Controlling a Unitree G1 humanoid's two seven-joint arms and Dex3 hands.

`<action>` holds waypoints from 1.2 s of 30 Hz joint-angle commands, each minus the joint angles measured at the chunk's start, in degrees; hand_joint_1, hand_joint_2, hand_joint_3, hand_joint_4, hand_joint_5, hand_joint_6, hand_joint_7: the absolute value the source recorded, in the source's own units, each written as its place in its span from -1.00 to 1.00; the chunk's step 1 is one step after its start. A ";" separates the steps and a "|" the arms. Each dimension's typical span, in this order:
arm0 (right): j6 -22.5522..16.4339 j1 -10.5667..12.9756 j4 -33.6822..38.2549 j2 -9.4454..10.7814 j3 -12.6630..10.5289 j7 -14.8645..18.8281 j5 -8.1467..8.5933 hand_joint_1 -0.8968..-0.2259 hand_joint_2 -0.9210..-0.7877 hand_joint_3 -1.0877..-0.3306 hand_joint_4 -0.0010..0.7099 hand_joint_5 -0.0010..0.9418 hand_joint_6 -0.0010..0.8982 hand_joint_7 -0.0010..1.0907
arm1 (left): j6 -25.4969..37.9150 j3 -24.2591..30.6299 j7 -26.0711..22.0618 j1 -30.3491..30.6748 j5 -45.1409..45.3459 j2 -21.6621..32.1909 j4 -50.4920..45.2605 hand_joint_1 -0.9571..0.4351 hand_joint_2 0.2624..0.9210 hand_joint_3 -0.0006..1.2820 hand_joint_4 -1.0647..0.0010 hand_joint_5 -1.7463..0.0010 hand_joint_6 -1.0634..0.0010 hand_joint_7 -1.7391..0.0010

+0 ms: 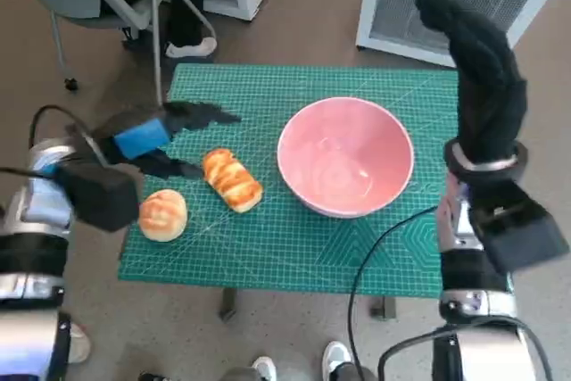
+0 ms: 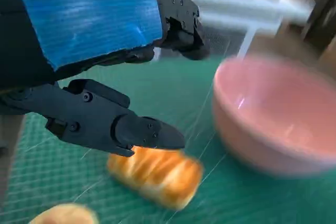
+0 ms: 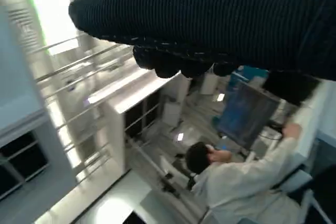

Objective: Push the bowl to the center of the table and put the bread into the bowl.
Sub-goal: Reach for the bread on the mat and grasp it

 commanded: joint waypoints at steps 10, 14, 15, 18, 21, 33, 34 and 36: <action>2.56 4.16 -5.02 -1.67 1.02 1.36 -0.15 -0.02 -1.00 -0.15 -0.30 -1.00 -0.84 -0.08 | 2.40 -10.78 3.90 -8.89 13.16 -4.20 8.25 -0.12 0.51 -1.00 0.30 1.00 0.13 0.89; 2.96 4.66 -5.78 -1.87 0.84 0.84 -0.66 -0.02 -1.00 -0.15 -0.31 -1.00 -0.86 -0.07 | 4.57 -13.20 3.12 -10.49 15.23 -6.03 10.08 -0.08 0.49 -1.00 0.34 1.00 0.14 0.92; 3.07 4.78 -5.97 -1.90 0.79 0.74 -0.76 -0.02 -1.00 -0.15 -0.31 -1.00 -0.86 -0.07 | 5.03 -13.61 2.89 -10.78 15.49 -6.36 10.52 -0.06 0.49 -1.00 0.36 1.00 0.14 0.92; 3.50 5.18 -6.57 -2.03 0.58 0.48 -0.83 -0.02 -1.00 -0.16 -0.31 -1.00 -0.86 -0.06 | 7.31 -14.72 1.14 -11.54 15.75 -7.91 12.03 0.02 0.48 -1.00 0.37 1.00 0.14 0.94; 3.85 5.63 -7.27 -2.11 0.48 0.18 -1.09 -0.01 -1.00 -0.16 -0.31 -1.00 -0.87 -0.06 | 8.72 -15.50 0.71 -11.85 16.06 -8.94 13.23 0.11 0.48 -1.00 0.37 1.00 0.14 0.95; 4.69 7.22 -9.36 -1.94 0.42 -0.80 -1.73 -0.01 -1.00 -0.16 -0.31 -1.00 -0.91 -0.04 | 6.35 -20.95 12.98 -10.13 22.20 -11.23 16.93 0.27 0.74 -0.96 -0.08 0.94 -0.28 0.87; 4.69 7.29 -9.42 -1.92 0.43 -0.84 -1.74 -0.01 -1.00 -0.16 -0.31 -1.00 -0.91 -0.04 | 6.03 -21.30 13.68 -10.10 22.51 -11.28 17.28 0.12 0.83 -0.90 -0.26 0.91 -0.23 0.38; 4.60 7.41 -9.48 -1.90 0.41 -0.95 -1.85 -0.01 -1.00 -0.16 -0.31 -1.00 -0.91 -0.04 | 5.80 -21.84 14.44 -10.18 22.83 -11.37 18.02 0.10 0.91 -0.85 -0.32 0.65 -0.18 -0.05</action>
